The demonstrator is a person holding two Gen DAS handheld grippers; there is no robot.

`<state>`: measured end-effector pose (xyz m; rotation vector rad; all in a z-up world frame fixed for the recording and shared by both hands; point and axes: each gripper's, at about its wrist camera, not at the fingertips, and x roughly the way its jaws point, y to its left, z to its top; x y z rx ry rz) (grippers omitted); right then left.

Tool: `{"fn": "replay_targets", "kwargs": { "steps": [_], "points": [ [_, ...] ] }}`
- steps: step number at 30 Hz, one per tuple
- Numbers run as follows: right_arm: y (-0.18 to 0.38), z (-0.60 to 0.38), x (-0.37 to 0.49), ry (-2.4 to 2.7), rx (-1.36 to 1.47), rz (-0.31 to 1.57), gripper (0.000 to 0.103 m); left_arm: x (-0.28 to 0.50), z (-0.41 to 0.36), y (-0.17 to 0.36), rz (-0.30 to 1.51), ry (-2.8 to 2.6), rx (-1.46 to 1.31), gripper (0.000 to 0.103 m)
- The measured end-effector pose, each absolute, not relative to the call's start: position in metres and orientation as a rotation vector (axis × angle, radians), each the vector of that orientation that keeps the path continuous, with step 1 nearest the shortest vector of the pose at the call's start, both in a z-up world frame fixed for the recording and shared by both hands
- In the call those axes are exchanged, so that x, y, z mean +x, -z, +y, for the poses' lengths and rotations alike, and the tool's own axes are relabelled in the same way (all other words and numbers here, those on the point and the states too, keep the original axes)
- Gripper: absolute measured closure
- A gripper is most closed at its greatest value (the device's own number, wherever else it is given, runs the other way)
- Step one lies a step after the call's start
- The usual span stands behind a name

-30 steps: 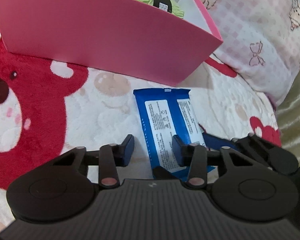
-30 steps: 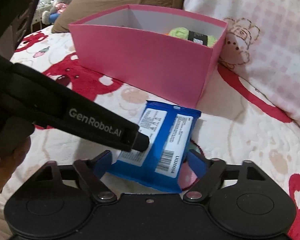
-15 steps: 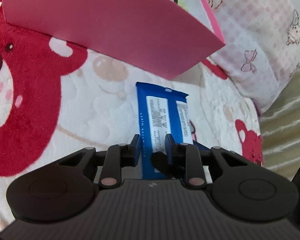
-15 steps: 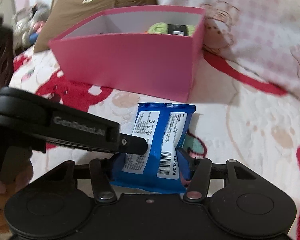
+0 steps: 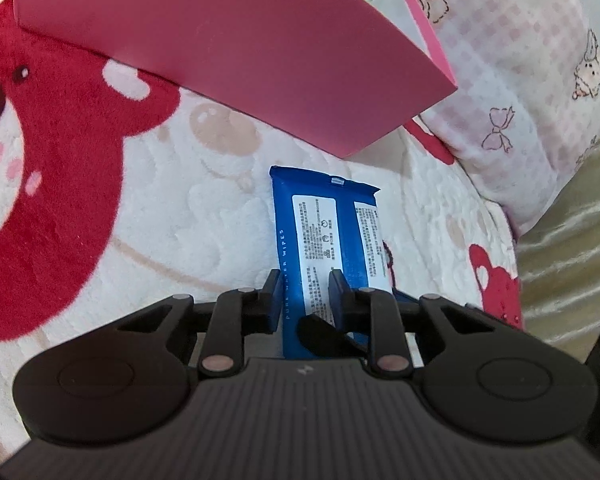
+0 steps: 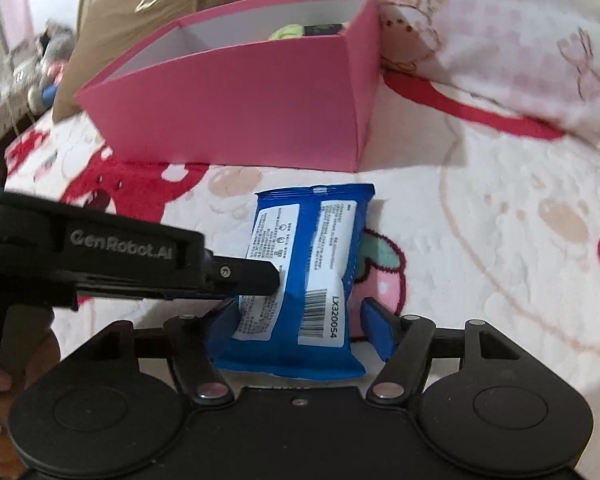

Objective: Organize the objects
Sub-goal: 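Close the left tool on the blue snack packet, then lift the blue packet with the left tool and carry it over the box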

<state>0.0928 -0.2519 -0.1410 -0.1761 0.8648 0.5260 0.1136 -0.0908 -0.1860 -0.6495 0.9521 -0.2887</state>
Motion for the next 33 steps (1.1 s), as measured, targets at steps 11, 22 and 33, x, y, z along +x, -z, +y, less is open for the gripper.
{"fn": "replay_targets", "kwargs": {
  "steps": [11, 22, 33],
  "points": [
    [0.126, -0.220, 0.105, -0.619, -0.430, 0.981, 0.022, 0.120, -0.081, 0.195, 0.996, 0.308, -0.765, 0.080],
    [0.145, -0.226, 0.097, -0.475, -0.297, 0.906, 0.032, 0.121, -0.085, 0.188, 1.002, 0.333, -0.726, 0.081],
    [0.127, -0.227, 0.075, -0.469, -0.257, 0.867, 0.038, 0.113, -0.091, 0.161, 1.020, 0.349, -0.657, 0.081]
  ]
}}
